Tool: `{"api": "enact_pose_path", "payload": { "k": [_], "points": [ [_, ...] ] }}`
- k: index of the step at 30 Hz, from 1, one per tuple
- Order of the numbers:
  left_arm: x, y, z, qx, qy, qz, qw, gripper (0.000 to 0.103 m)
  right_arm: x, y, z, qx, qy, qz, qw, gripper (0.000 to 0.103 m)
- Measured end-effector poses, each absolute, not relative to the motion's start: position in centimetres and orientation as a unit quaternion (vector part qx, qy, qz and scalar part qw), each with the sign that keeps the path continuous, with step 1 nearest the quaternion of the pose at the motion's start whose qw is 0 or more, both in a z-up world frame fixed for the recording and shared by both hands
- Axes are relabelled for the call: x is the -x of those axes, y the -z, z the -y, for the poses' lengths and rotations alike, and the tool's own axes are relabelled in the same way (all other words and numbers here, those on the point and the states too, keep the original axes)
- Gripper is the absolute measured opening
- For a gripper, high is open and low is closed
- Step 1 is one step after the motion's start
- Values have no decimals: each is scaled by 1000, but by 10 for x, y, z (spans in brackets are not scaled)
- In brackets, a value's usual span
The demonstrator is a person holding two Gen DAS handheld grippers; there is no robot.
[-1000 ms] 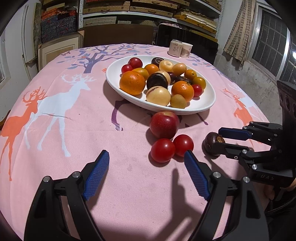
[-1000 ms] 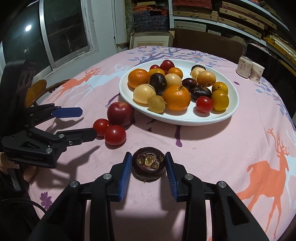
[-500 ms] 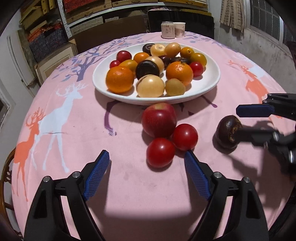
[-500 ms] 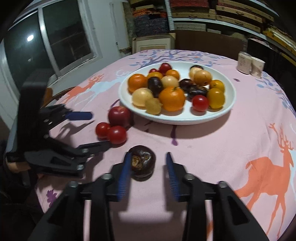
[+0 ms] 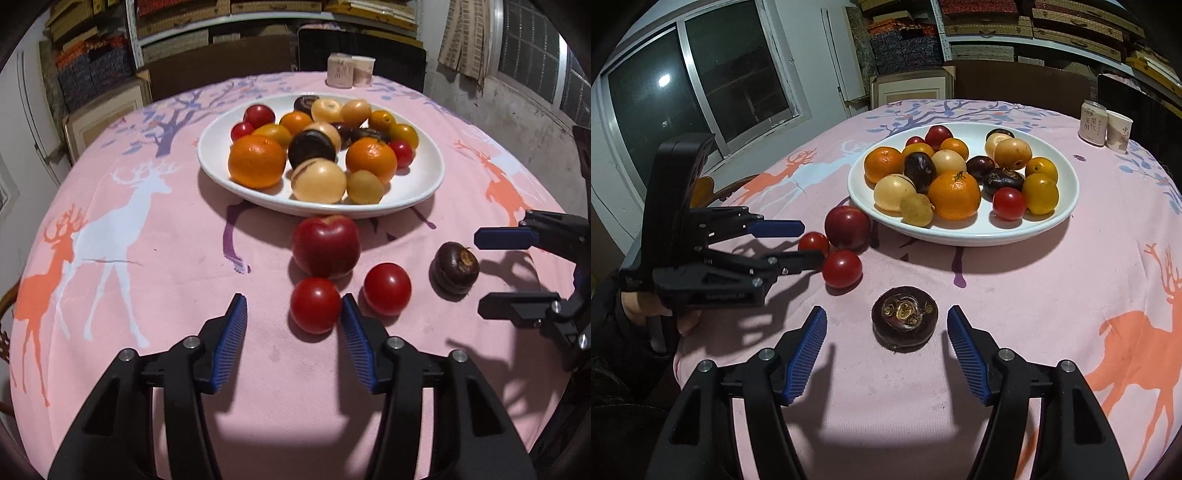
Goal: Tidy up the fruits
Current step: 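Grasp the dark purple mangosteen with the right tool while the left tool grasps a red tomato, then carry the mangosteen and tomato over the white plate and open both tools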
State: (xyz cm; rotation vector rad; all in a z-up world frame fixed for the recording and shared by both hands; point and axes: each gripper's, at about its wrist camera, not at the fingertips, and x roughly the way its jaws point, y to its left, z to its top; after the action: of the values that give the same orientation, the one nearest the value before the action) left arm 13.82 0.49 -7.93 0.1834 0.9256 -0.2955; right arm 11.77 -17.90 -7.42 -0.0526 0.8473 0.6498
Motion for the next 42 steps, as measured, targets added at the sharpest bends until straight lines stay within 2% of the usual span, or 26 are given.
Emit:
{"api": "enact_pose_path", "payload": {
  "k": [4,5,6,7,8,17,19,21,27,34,37,42],
  "points": [
    [-140,82,5,-101,150,-448,876,49,-115,74,174,38,-313,-400,860,67],
    [-139,82,6,-100,156,-447,875,44,-115,74,173,43,-314,-400,860,64],
    [-139,81,7,-100,157,-445,876,35,-114,74,169,51,-313,-401,859,53],
    [-138,81,6,-98,157,-442,878,29,-114,75,167,58,-307,-401,861,46],
    [-138,80,5,-93,161,-441,878,27,-116,75,167,57,-303,-400,863,45],
    [-139,81,0,-69,166,-449,875,28,-137,86,157,58,-281,-444,849,47],
    [-139,82,1,-72,165,-448,876,28,-137,87,157,56,-279,-443,850,41],
    [-136,79,-1,-66,168,-441,879,27,-136,87,160,48,-278,-439,853,41],
    [-113,63,-1,-56,181,-410,892,26,-121,74,175,20,-278,-404,871,41],
    [-94,17,-15,-40,169,-353,919,26,-109,42,221,-24,-225,-329,917,41],
    [-105,2,-15,-36,169,-344,923,26,-118,25,242,-51,-202,-302,930,41],
    [-156,-14,7,-46,173,-342,922,26,-159,9,232,-36,-195,-299,933,41]
  ]
}}
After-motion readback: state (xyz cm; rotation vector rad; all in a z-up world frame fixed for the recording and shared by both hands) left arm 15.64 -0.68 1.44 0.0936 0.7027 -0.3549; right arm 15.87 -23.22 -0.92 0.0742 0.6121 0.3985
